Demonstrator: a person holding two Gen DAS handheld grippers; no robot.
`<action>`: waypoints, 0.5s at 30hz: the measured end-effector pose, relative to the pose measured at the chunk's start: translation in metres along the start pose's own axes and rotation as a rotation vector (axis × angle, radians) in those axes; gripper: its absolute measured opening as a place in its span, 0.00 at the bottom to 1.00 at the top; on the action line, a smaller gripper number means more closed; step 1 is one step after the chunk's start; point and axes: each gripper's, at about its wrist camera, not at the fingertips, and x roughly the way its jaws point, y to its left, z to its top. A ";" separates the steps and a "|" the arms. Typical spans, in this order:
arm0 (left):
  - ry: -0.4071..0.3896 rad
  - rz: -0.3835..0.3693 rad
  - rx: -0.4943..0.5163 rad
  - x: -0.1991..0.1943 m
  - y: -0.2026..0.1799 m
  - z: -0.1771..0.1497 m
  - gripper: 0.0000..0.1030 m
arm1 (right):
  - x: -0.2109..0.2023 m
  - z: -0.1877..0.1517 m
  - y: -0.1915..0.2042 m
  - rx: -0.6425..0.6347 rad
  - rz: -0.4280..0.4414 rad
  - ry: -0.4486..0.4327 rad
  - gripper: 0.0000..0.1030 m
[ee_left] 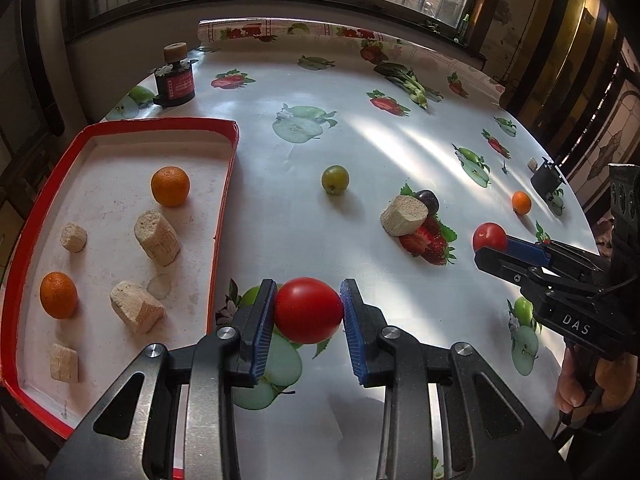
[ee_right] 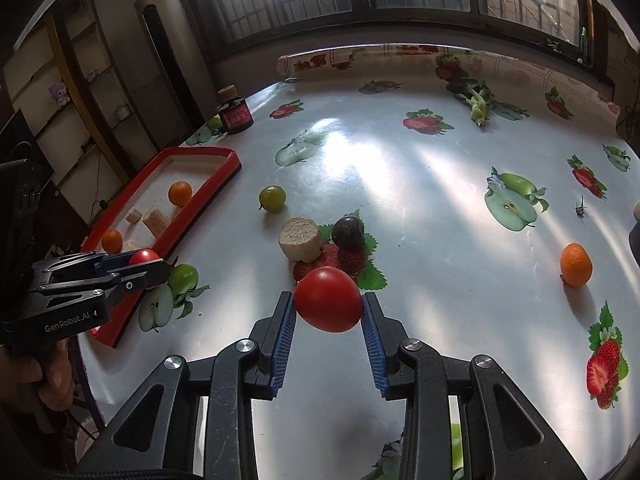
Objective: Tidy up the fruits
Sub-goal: 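Carry both red tomatoes over the red tray and open both tools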
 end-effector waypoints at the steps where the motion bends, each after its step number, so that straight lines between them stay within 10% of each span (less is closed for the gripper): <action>1: -0.001 0.002 -0.003 -0.001 0.003 0.000 0.29 | 0.001 0.002 0.003 -0.004 0.003 0.000 0.33; 15: -0.012 0.037 -0.049 -0.009 0.041 0.002 0.29 | 0.019 0.023 0.047 -0.079 0.049 0.012 0.33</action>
